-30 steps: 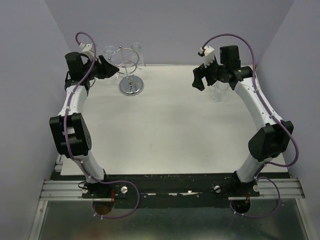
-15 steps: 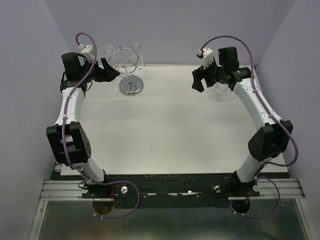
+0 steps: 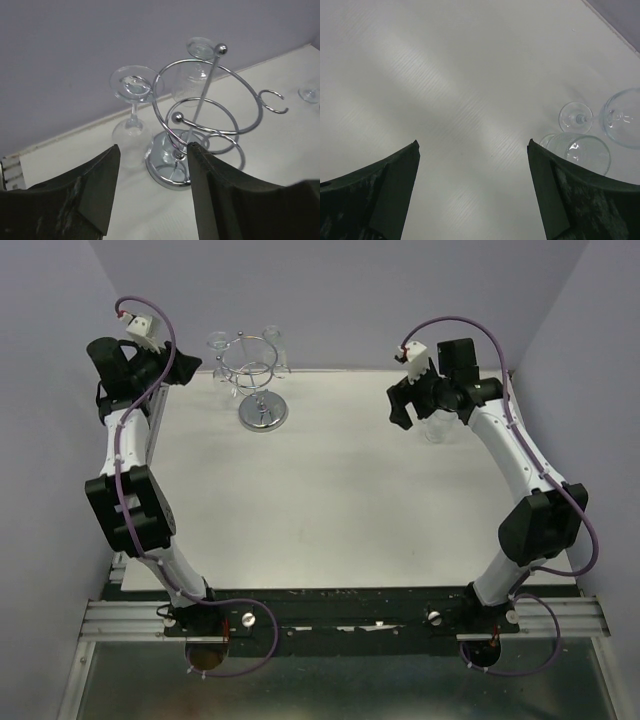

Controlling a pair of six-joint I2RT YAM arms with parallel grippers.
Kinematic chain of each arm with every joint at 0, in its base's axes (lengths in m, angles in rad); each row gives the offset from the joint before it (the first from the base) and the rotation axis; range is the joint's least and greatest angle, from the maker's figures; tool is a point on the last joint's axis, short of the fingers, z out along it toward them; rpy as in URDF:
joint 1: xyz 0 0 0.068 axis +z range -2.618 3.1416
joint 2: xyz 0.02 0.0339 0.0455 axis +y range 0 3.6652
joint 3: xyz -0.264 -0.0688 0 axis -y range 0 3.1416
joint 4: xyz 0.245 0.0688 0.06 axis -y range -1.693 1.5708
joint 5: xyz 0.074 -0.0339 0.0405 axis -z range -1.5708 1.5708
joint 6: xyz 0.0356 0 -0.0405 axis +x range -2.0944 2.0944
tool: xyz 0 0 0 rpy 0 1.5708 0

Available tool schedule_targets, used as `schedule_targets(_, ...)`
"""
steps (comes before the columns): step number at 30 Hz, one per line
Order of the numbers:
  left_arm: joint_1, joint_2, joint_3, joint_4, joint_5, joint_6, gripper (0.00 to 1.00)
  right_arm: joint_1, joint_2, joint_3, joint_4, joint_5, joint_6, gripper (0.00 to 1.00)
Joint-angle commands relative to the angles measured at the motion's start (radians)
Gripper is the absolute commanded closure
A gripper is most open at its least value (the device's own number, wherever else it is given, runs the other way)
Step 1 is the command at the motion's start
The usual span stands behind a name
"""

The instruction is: Take the wine glass off the wine glass rack

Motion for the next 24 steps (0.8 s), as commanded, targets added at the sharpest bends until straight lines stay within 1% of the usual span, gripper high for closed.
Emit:
schedule_targets(1,-0.008,0.201,0.155,0.200,0.106,0.059,0.36,0.007,-0.054,-0.039,-0.041,0.048,-0.035,0.04)
schedule_targets(3,-0.013,0.273,0.217,0.205,0.120,0.073,0.41,0.007,-0.051,-0.045,-0.052,0.056,-0.052,0.04)
schedule_targets(7,-0.023,0.367,0.237,0.297,0.172,0.076,0.41,0.005,-0.032,-0.056,-0.064,0.083,-0.084,0.04)
schedule_targets(10,-0.032,0.420,0.232,0.401,0.182,0.013,0.41,0.007,-0.023,-0.046,-0.074,0.118,-0.087,0.04)
schedule_targets(15,-0.048,0.518,0.243,0.600,0.189,-0.080,0.46,0.007,-0.034,-0.057,-0.092,0.141,-0.066,0.05)
schedule_targets(19,-0.062,0.589,0.290,0.640,0.180,-0.082,0.49,0.007,-0.074,-0.097,-0.121,0.177,-0.066,0.05)
schedule_targets(24,-0.080,0.638,0.341,0.628,0.183,-0.068,0.53,0.007,-0.086,-0.112,-0.130,0.207,-0.069,0.05)
